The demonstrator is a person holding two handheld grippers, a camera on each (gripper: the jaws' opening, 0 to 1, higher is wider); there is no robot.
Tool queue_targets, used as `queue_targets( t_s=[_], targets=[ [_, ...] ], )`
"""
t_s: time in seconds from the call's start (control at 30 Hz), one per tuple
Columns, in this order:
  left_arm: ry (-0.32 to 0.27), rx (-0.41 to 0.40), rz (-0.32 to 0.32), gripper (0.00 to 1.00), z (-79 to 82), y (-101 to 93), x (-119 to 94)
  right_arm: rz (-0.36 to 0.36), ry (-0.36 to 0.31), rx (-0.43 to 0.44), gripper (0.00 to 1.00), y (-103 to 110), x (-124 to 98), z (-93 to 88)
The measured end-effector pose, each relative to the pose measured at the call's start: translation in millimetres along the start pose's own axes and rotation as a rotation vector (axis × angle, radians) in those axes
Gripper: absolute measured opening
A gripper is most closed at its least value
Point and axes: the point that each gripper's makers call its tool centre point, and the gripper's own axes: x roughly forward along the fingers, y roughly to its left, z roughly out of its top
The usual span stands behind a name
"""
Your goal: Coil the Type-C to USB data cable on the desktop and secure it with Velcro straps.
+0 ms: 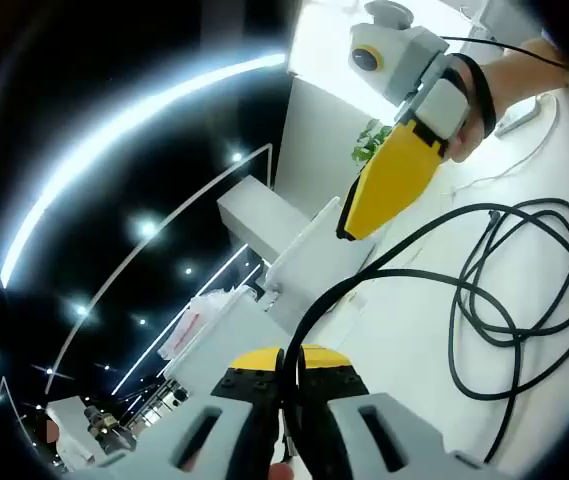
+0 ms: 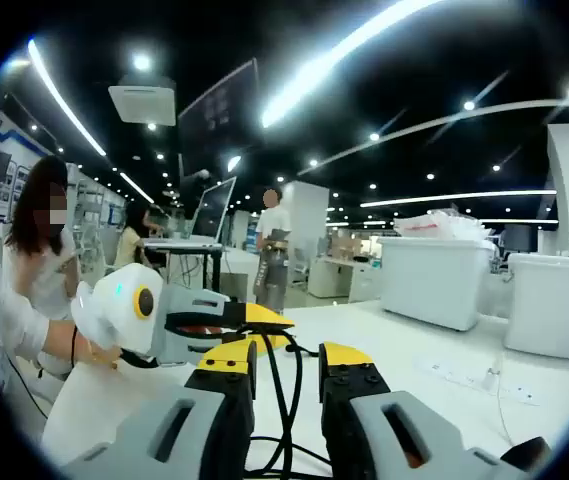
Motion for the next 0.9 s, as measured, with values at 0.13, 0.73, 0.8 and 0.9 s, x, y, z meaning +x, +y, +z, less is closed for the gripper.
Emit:
queue_targets(
  t_s=[0.13,0.73,0.8,0.9],
  targets=[
    [-0.007,-0.012,-0.007,0.06,2.7,-1.5,1.5,-0.008,0.054,-0.09,0.26,7.6,9.8,-14.0],
    [-0.049,0.066,-0.056,0.12,20.1,-14.2,-3.3,-0.086,0.147,-0.399,0.02,-7.3,13.3,-21.8],
    [-0.057,0.118,-0.062,0.13,22.8,-18.1,-4.2,-0.07,0.153,-0.428,0.02,-1.9,14.2,-22.5],
    [-0.046,0.23,-0.047,0.11,23.1,-17.5,-3.7,-0.057,0.152,-0.441,0.02,0.9,14.6,-22.0]
  ],
)
